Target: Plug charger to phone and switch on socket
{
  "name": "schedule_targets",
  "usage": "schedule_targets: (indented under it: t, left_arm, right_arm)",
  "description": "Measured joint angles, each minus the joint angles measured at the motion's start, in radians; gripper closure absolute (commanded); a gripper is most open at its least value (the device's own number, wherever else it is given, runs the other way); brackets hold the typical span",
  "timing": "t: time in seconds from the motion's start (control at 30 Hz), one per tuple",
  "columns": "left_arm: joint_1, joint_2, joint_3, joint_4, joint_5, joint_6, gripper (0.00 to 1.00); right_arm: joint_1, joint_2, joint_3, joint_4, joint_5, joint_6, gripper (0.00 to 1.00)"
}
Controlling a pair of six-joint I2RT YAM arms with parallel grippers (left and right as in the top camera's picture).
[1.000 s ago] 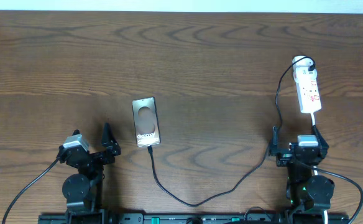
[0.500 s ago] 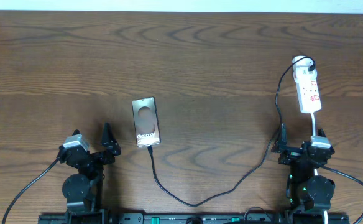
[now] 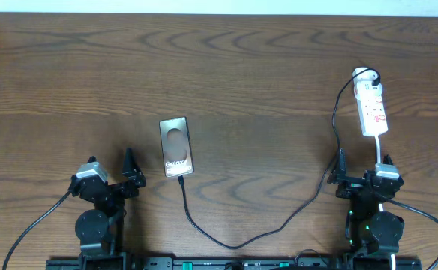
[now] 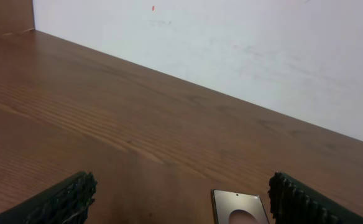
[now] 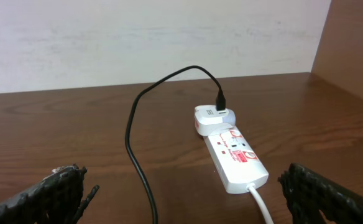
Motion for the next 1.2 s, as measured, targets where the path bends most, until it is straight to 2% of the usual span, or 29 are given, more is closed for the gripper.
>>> schedule_targets:
  t: [0.5, 0.77, 1.2]
  left_arm:
    - [0.000, 0.000, 0.000, 0.001, -0.012, 0.008, 0.09]
    - [0.000, 0.000, 0.001, 0.000, 0.011, 0.252, 0.09]
    - [0.000, 0.000, 0.001, 0.000, 0.012, 0.312, 0.09]
  right_arm:
    - [0.000, 0.000, 0.000, 0.000, 0.000, 0.000, 0.01]
    - [0.000, 0.000, 0.000, 0.000, 0.001, 0.000, 0.01]
    - [0.000, 0.000, 0.000, 0.000, 0.002, 0.000, 0.01]
